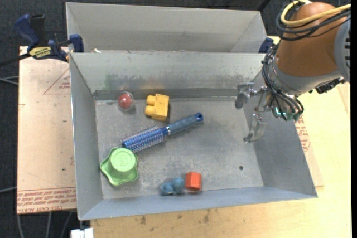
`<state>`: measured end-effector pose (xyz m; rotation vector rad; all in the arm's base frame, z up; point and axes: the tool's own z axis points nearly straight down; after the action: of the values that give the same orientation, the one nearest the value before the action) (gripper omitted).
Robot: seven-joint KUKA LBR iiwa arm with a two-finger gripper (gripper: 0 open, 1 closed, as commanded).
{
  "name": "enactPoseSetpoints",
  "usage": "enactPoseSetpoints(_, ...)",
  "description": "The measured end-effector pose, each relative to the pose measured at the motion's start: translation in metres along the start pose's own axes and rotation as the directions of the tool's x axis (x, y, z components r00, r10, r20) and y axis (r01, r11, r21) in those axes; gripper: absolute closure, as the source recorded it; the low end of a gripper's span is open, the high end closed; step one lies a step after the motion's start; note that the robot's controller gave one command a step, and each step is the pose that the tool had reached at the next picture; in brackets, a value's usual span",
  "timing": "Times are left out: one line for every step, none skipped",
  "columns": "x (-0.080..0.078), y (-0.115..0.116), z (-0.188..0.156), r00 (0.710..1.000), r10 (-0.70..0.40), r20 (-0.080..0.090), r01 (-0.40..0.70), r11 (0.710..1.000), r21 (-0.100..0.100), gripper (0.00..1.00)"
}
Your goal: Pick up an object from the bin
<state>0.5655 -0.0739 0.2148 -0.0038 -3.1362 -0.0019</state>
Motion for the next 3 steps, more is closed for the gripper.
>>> enactPoseSetpoints(-0.04,0.083,0.072,0.991,-0.136,0.003,0.136,0.991,-0.003,0.0)
enactPoseSetpoints(-0.078,0.118,0.147,0.911,-0.413,0.005,0.413,0.911,0.001,0.0)
enactPoseSetpoints(-0.08,0.117,0.144,0.911,-0.412,0.009,0.412,0.911,0.003,1.0)
